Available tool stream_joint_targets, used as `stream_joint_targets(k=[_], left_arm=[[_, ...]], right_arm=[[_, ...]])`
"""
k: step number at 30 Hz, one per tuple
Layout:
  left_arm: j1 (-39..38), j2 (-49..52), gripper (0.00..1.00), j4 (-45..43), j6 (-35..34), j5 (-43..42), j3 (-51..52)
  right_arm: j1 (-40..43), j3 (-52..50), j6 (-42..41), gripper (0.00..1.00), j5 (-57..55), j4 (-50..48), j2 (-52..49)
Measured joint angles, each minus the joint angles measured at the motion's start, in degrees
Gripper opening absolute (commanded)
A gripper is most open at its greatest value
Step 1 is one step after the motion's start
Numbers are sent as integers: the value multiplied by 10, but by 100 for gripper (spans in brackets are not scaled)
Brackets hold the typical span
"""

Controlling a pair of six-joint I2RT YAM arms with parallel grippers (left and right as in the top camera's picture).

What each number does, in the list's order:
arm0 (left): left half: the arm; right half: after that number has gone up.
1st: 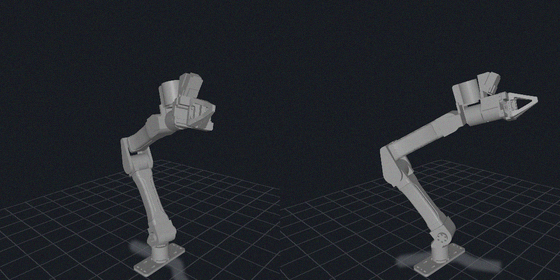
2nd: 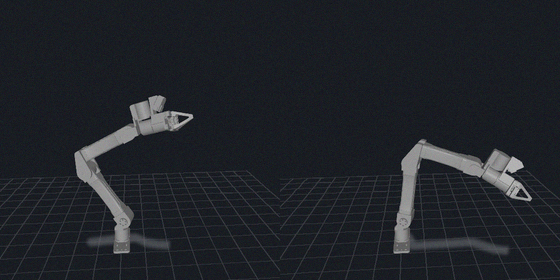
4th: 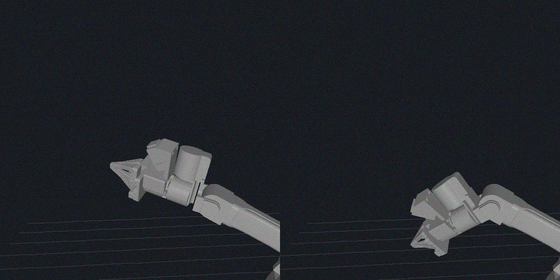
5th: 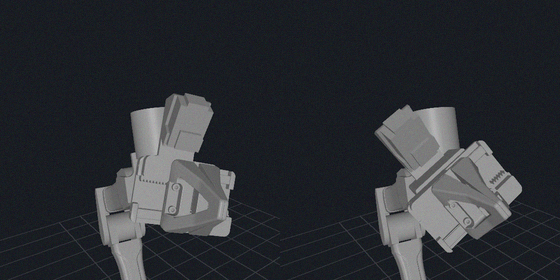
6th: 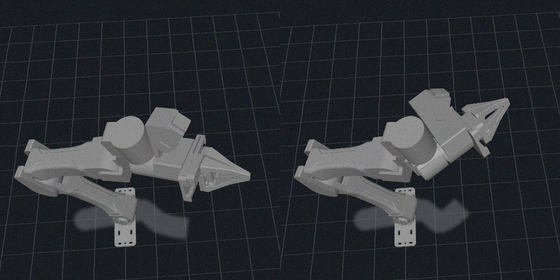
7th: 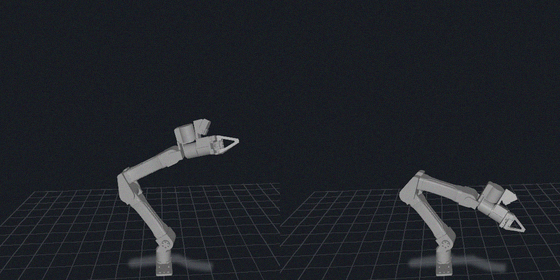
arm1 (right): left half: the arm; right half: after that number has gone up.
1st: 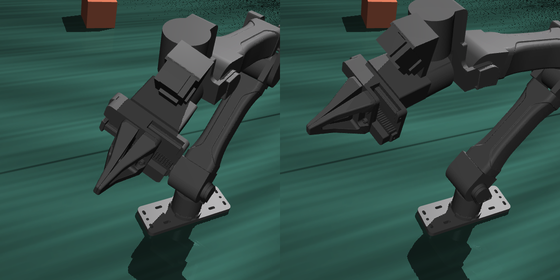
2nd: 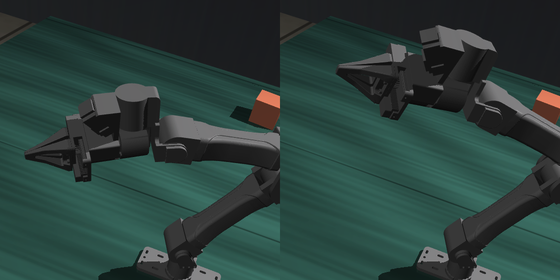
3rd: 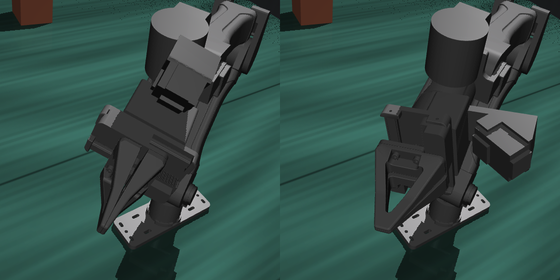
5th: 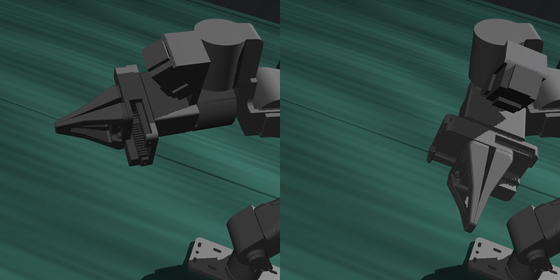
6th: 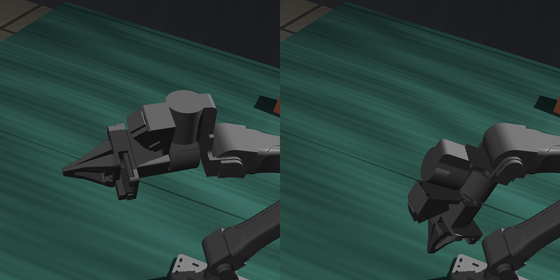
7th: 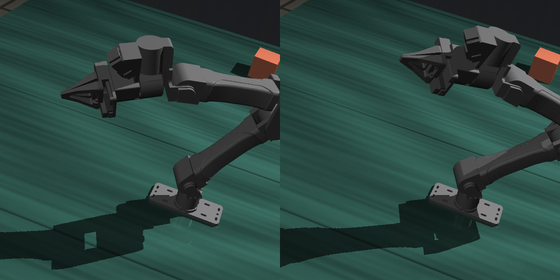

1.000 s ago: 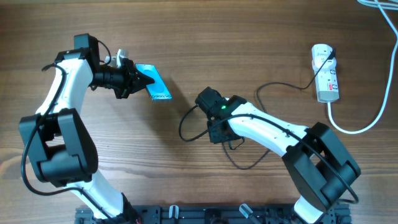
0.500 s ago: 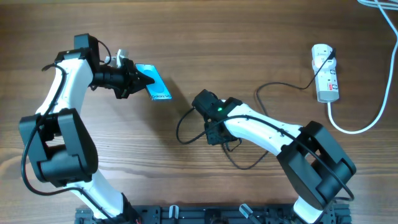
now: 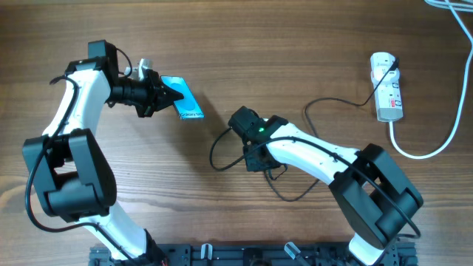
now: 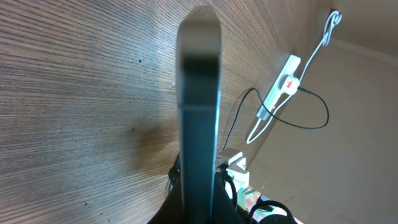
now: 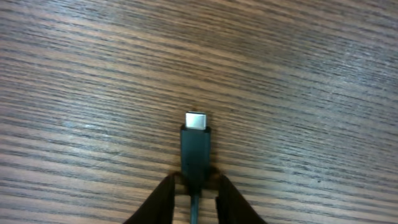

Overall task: Plug charger to phone and switch on socket
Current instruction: 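Lift the USB-C plug with the right gripper, tip pointing up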

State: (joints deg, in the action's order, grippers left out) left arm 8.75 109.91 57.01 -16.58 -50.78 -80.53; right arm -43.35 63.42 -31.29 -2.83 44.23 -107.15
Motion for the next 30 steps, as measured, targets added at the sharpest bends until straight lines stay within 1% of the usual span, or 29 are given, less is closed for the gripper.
stream_joint_targets(k=[1,5,7,11,15,22,30], left_arm=[[0,0,4,0,0,0,0],[0,0,4,0,0,0,0],[0,0,4,0,0,0,0],[0,0,4,1,0,0,0],[0,0,4,1,0,0,0],[0,0,4,2,0,0,0],[0,0,4,3,0,0,0]], right_arm=[[0,0,0,22,0,1,0],[0,0,-1,21,0,1,0],[0,0,-2,18,2,0,0],[0,0,-2,15,2,3,0],[0,0,-2,15,2,3,0],[0,0,-2,12,2,3,0],[0,0,-2,13,2,2,-1]])
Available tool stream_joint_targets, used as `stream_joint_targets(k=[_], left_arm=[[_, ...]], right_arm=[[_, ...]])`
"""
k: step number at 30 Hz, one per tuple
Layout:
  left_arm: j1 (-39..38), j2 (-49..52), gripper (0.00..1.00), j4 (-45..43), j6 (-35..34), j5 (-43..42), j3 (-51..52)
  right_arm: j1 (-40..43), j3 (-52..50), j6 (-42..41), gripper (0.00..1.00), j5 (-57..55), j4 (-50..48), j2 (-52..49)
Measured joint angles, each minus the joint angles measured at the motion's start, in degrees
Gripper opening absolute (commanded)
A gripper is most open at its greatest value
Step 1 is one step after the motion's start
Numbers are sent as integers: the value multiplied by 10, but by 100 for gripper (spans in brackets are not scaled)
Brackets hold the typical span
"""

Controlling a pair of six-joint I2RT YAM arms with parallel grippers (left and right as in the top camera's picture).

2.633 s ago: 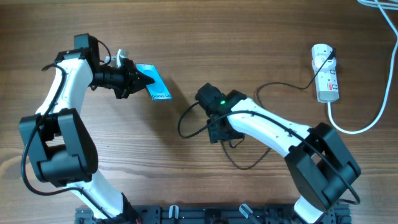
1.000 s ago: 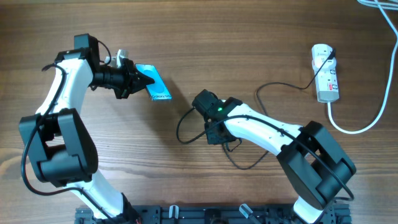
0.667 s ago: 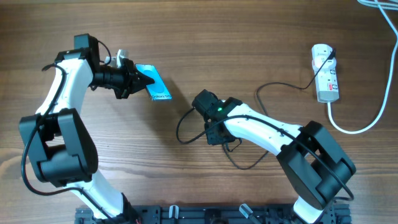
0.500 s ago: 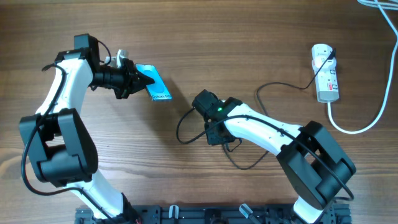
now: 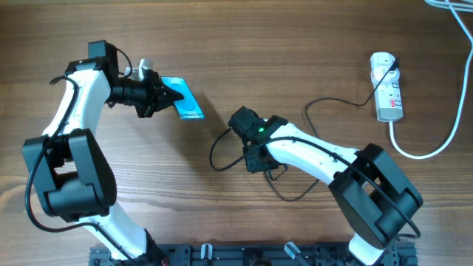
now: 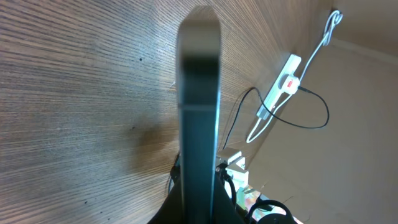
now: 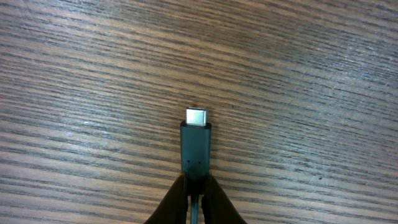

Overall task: Plug charger to phone and switch on socket
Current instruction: 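Lift the USB-C plug with the right gripper, tip pointing up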

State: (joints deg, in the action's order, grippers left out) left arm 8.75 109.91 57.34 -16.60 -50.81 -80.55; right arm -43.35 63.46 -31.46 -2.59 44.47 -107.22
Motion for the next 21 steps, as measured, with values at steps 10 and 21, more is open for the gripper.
stream_joint_targets(k=[10,21], left_arm=[[0,0,4,1,0,0,0],[0,0,4,1,0,0,0]], right_arm=[[0,0,0,13,0,0,0],[0,0,2,13,0,-6,0]])
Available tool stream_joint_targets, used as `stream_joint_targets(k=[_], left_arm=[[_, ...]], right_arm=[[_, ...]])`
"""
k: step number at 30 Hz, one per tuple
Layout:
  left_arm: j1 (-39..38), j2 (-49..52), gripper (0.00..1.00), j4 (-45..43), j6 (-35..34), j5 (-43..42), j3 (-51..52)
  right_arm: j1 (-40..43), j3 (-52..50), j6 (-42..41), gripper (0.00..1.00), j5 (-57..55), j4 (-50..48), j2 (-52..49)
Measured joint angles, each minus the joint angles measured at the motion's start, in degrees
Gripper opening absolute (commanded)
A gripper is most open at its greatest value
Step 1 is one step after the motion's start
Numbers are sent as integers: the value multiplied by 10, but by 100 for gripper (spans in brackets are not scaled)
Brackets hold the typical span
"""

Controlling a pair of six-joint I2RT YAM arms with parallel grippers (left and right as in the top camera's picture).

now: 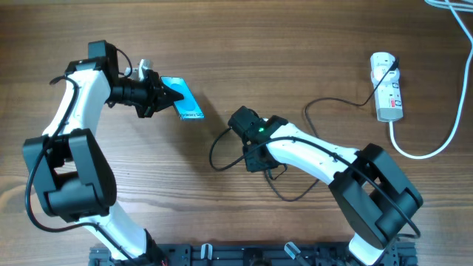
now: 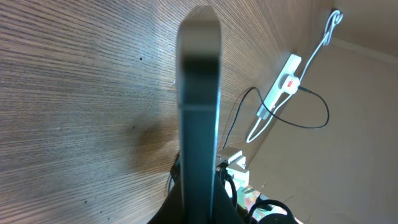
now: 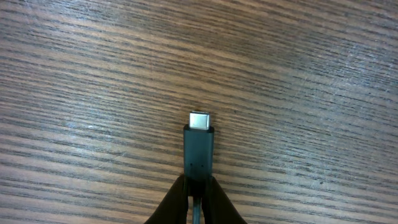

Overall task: Plug charger to phone and switch on socket
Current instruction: 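Lift the USB-C plug with the right gripper, tip pointing up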

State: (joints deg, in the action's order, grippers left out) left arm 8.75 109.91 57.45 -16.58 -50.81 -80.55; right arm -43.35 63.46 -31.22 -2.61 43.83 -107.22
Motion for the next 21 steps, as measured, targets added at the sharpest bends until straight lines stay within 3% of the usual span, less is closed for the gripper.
stream_joint_targets(k=[13,21], left_arm=[[0,0,4,0,0,0,0],[-3,0,4,1,19,-21,0]], right_arm=[[-1,0,0,4,2,-2,0],[-1,12,2,4,31,36,0]])
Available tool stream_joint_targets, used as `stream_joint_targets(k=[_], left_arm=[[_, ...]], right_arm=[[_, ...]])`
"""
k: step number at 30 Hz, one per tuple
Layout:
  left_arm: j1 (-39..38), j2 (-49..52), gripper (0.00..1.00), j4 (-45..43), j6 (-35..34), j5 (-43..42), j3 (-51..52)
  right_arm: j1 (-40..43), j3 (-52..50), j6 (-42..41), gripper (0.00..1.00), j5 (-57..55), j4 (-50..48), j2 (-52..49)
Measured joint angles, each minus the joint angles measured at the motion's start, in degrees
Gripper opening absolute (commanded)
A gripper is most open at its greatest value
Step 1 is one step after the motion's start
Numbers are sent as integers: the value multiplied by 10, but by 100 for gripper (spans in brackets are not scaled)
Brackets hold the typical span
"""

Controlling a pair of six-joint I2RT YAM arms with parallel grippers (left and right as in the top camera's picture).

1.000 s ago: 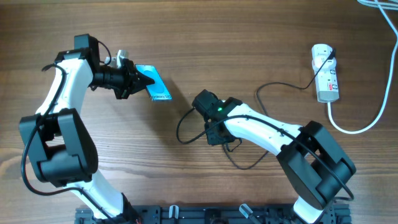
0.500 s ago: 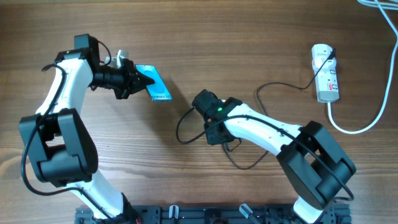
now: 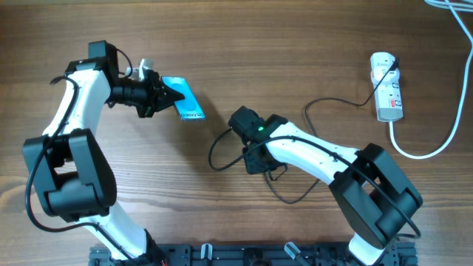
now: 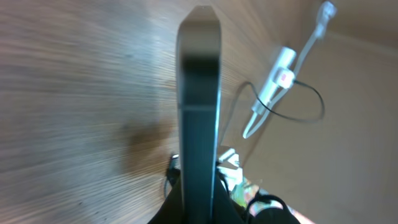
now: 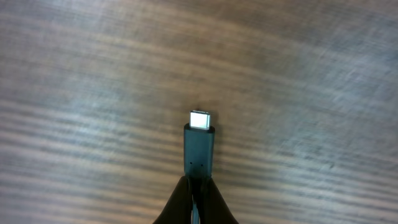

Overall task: Plug charger to phone and switch on socket
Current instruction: 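Lift the USB-C plug with the right gripper, tip pointing up, then bring the phone's bottom edge over the plug with the left gripper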

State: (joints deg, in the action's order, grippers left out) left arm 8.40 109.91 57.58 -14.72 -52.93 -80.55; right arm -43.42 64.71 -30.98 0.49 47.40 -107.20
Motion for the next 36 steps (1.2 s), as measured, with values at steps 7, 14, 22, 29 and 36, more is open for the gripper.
stream_joint_targets(k=[7,14,22,29,36], left_arm=[[-75,0,4,-63,91,-116,0],[-138,-22,4,-144,113,-207,0],[-181,-155,4,-146,98,-176,0],[-181,-206,4,-122,70,-135,0],[-181,-206,4,-143,7,-76,0]], right_arm=[[0,26,35,4,93,32,112],[0,38,56,4,157,54,285],[0,38,22,4,129,49,331],[0,38,2,4,126,0,331],[0,38,1,4,139,-24,331]])
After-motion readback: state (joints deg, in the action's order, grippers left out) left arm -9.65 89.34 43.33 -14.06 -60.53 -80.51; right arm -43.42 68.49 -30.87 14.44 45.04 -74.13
